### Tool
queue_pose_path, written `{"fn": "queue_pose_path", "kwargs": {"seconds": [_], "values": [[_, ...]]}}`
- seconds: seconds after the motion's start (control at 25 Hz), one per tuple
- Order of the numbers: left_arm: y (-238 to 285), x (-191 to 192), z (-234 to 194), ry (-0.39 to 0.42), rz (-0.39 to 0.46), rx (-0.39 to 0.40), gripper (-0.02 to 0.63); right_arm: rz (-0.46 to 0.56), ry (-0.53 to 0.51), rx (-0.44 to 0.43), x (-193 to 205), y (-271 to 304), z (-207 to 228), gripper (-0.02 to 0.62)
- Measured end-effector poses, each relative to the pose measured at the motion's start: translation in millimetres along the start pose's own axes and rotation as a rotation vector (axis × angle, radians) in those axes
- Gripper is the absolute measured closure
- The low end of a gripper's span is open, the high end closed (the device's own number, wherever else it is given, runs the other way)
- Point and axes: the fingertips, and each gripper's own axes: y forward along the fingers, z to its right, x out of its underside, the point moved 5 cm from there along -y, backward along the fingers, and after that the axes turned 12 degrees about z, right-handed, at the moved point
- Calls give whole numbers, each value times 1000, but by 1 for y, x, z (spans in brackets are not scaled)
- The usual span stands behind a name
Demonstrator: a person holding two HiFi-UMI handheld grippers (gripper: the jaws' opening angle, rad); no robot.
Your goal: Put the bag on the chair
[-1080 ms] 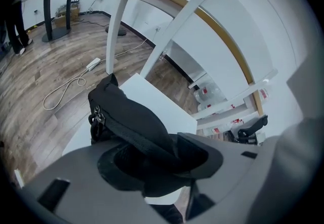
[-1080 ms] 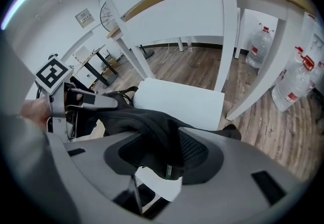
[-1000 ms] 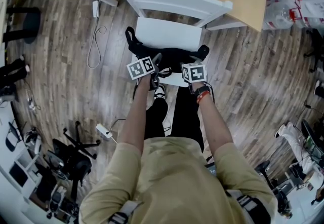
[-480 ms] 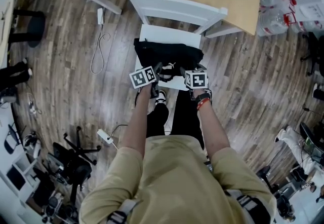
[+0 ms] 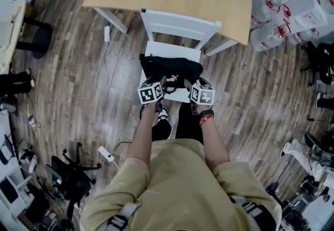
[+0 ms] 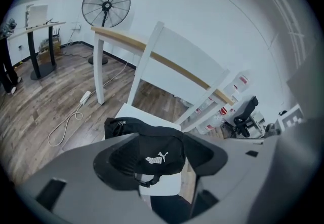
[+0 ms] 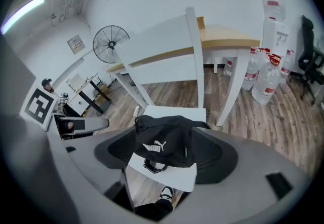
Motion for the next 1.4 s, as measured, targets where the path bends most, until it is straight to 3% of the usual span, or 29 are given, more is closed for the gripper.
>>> {"fn": "queue_pose_path", "kwargs": {"seconds": [0.28, 0.48, 0.92, 1.4], "values": [[-50, -41, 28, 108, 97, 44, 334, 155, -36, -23, -49, -49, -29, 279], [-78, -59, 46, 232, 175, 75, 345, 235, -38, -48, -68, -79, -49, 298], [-138, -113, 85, 336, 355, 126, 423, 430, -132, -56, -116, -145, -96, 397], [-190, -164, 122, 413, 547, 164, 509, 619, -205, -37, -166, -207, -116, 494]]}}
